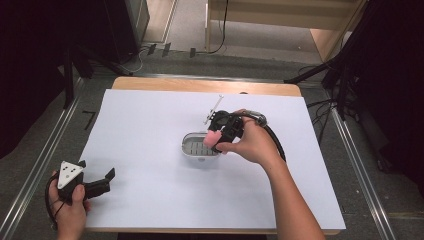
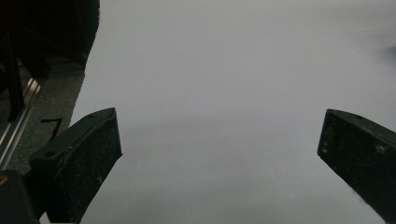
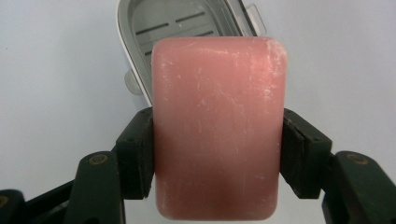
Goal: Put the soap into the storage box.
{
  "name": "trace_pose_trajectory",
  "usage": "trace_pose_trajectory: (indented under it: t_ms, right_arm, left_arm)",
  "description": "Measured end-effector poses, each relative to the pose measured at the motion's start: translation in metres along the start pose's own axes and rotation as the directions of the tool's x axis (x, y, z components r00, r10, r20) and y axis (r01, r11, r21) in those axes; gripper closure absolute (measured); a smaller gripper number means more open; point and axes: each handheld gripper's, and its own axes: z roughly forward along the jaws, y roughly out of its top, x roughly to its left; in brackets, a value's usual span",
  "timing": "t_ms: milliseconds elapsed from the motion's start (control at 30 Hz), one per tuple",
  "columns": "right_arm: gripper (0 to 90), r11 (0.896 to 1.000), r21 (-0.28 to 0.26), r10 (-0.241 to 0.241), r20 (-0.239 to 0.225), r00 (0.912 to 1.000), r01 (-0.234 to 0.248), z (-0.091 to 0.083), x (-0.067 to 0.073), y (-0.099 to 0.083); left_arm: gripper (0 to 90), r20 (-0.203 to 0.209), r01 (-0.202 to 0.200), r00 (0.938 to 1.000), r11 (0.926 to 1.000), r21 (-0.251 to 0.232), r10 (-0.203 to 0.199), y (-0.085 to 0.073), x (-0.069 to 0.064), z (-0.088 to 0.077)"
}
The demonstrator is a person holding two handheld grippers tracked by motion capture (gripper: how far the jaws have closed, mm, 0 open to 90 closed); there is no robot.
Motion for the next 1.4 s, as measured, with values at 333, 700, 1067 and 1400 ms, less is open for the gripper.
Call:
trace_pose_trajectory:
  t_ms: [333, 700, 1067, 1400]
  right_arm:
    - [38.2, 0.993, -0.010, -0.116, -0.009, 0.9932, 0.116, 0.015, -0.003, 0.008]
    - [38.2, 0.968, -0.016, -0.251, -0.015, 0.9678, 0.251, 0.021, 0.003, 0.017]
    - [38.2, 0.945, -0.021, -0.326, -0.007, 0.9455, 0.325, 0.027, 0.008, 0.027]
    - [38.2, 0.940, -0.015, -0.340, -0.002, 0.9405, 0.340, 0.032, 0.007, 0.031]
  left_arm:
    - [0.0, 0.004, 0.000, 1.0000, 1.0000, 0.006, 0.000, 0.000, 0.000, 0.000]
    - [0.0, 0.006, 0.001, 1.0000, 1.0000, 0.001, -0.001, 0.000, 0.001, 0.000]
    - [0.0, 0.008, -0.002, 1.0000, 1.0000, 0.006, 0.002, 0.000, 0.000, 0.000]
    - [0.0, 0.007, 0.001, 1.0000, 0.9999, 0.010, -0.001, 0.001, 0.000, 0.001]
